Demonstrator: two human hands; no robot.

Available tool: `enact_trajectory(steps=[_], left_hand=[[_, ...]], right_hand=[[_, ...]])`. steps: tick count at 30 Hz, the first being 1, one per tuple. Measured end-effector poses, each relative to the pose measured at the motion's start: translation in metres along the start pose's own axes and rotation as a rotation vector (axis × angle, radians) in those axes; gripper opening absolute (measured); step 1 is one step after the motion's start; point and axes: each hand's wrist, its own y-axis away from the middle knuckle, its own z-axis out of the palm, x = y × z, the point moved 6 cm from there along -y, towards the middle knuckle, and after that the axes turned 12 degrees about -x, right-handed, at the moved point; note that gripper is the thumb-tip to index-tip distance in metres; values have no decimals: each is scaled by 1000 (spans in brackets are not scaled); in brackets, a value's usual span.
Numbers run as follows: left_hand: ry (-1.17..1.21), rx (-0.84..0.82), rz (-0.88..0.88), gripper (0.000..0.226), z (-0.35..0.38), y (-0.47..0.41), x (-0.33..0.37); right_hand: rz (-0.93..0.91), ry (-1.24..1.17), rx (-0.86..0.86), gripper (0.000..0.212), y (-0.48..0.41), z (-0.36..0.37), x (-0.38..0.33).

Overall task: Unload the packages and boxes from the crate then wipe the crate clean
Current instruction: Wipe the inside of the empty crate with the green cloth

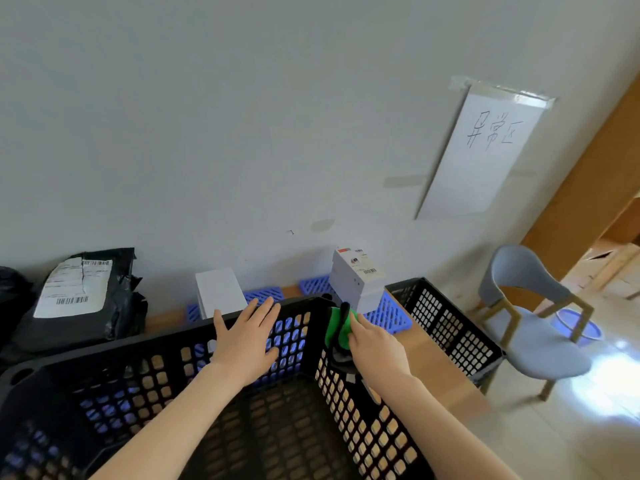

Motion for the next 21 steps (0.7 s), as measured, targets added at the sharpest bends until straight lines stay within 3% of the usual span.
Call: enact_trajectory(steps=[7, 11, 16, 21], left_hand=[[35, 187, 38, 79, 11, 0, -2], [47, 220, 62, 79, 13, 0, -4], [49, 256, 84, 81, 18, -2, -9], [23, 424, 117, 84, 26, -9, -12]], right_hand=[[63, -107, 75, 38, 60, 4, 16], [-11, 49, 172, 33, 39, -8, -8], [87, -84, -56, 50, -20, -6, -26], [158, -137, -65, 51, -66, -2, -22]])
